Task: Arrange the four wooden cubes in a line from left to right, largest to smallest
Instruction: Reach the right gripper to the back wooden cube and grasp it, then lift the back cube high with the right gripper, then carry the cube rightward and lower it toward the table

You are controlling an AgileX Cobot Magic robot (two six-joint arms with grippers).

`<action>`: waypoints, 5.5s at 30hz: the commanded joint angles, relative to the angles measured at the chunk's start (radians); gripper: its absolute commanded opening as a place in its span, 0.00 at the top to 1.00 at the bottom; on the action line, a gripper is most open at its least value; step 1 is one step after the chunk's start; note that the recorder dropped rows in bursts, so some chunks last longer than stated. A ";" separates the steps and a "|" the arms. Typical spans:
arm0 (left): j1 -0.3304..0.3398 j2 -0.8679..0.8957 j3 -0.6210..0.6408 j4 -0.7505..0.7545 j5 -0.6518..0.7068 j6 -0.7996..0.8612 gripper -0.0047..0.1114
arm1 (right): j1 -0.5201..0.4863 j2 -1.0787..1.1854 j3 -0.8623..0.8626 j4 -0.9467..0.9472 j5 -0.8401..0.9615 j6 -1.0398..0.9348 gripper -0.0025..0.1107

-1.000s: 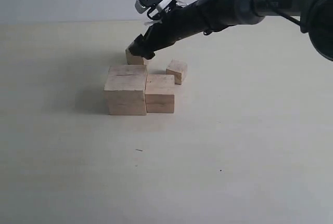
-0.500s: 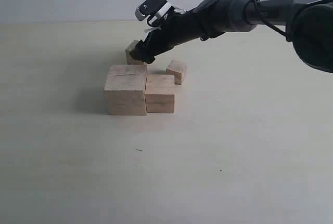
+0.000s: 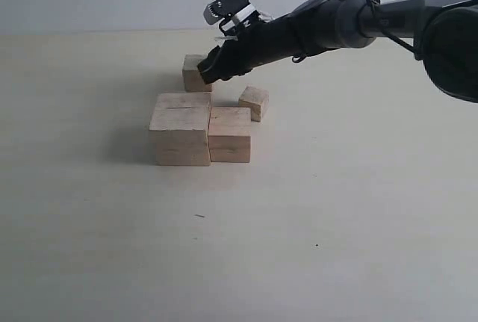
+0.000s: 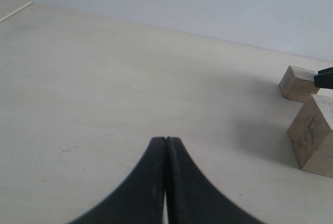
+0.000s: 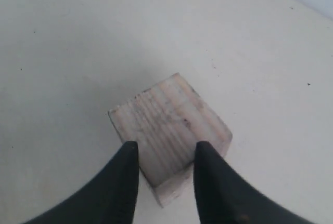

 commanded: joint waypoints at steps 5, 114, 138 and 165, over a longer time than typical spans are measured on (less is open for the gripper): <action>0.003 -0.002 0.004 -0.001 -0.011 0.004 0.96 | -0.003 -0.009 -0.007 -0.025 0.064 -0.099 0.49; 0.003 -0.002 0.004 -0.001 -0.006 0.004 0.96 | 0.339 -1.008 0.625 -1.297 0.099 1.447 0.98; 0.003 -0.002 0.004 -0.001 -0.006 0.004 0.96 | 0.133 -1.136 0.901 -1.347 0.112 1.226 0.98; 0.003 -0.002 0.004 -0.001 -0.006 0.004 0.96 | -0.094 -0.779 0.916 -0.897 -0.255 0.927 0.98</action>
